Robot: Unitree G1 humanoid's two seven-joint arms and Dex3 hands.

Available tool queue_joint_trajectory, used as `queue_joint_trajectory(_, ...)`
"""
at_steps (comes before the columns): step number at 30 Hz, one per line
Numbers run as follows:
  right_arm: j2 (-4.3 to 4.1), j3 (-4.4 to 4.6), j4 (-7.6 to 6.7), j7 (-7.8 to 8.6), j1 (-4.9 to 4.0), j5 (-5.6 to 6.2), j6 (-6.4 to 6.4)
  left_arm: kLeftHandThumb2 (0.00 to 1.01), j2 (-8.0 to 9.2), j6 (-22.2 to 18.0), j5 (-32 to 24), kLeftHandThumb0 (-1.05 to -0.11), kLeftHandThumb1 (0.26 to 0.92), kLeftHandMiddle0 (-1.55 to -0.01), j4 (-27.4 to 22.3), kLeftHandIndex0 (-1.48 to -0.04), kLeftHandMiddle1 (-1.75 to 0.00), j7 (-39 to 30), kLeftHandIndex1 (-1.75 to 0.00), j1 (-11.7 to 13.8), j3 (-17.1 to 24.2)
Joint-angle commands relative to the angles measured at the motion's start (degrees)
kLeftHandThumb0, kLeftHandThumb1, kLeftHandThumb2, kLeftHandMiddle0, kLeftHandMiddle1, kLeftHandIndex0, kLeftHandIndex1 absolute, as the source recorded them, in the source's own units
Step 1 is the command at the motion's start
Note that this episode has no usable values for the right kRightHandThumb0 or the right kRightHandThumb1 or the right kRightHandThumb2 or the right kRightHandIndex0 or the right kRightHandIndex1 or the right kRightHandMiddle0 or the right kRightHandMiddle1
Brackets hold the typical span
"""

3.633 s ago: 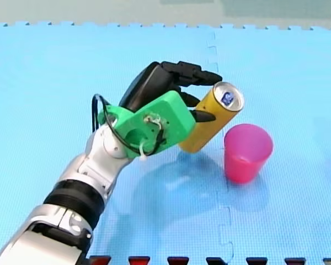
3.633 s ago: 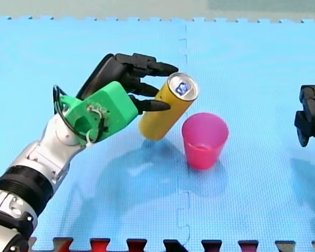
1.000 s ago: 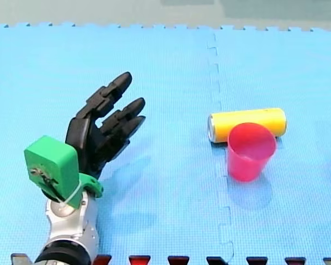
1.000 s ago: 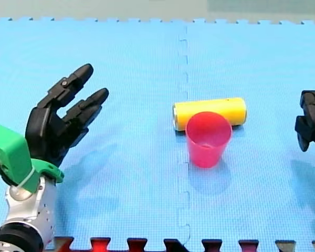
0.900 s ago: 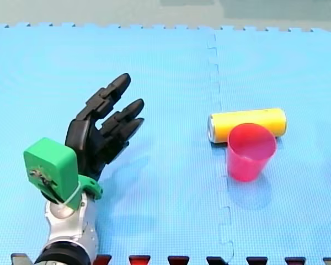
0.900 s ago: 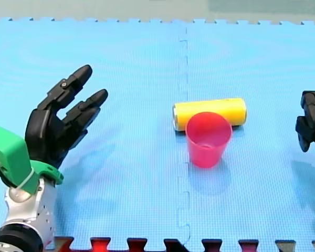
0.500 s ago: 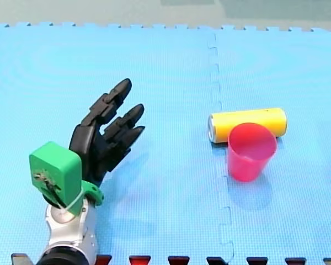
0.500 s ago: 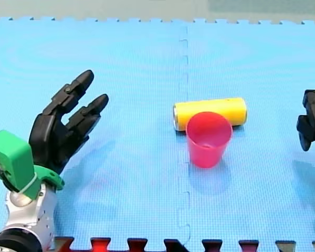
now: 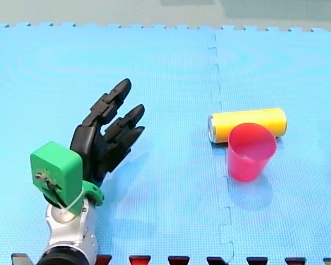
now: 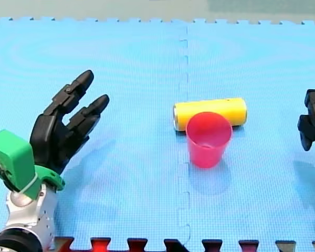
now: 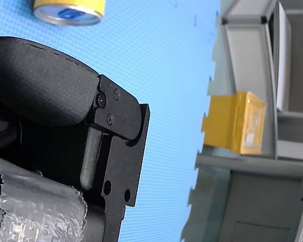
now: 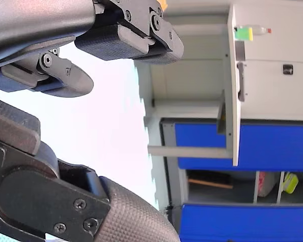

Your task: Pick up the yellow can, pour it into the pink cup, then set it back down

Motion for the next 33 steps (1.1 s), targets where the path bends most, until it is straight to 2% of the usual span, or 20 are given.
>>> queue_joint_trajectory(1, -0.26, -0.09, -0.24, -0.11, -0.23, 0.19, -0.01, 0.0, 0.13, -0.2, 0.0, -0.965, 0.841, -0.49, -0.3, -0.37, 0.0, 0.0, 0.0, 0.3, 0.1)
queue_joint_trajectory(9, -0.3, 0.05, -0.28, -0.4, -0.2, 0.07, -0.12, 0.0, 0.09, -0.3, 0.0, -0.968, 0.844, -0.5, -0.4, -0.37, 0.0, 0.2, 0.0, 0.4, 0.3)
queue_joint_trajectory(19, -0.5, 0.7, -0.27, -0.64, -0.23, -0.57, -0.44, 0.0, 0.25, -0.4, 0.5, -0.974, 0.842, -0.5, -0.5, -0.38, 0.0, 0.8, 0.0, 0.4, 0.1)
queue_joint_trajectory(24, -0.99, 0.68, -0.46, -0.03, -0.28, -0.43, -0.83, 0.01, -0.11, -0.6, 1.3, -1.002, 0.862, -0.5, -0.7, -0.38, 0.0, 2.8, 0.0, 0.1, -0.2)
queue_joint_trajectory(33, -1.71, 1.16, -0.31, 0.42, -0.26, -0.93, -1.72, 0.0, -0.58, -1.0, 2.5, -1.018, 0.869, -0.5, -0.6, -0.38, 0.0, 4.8, 0.0, -0.3, -1.0)
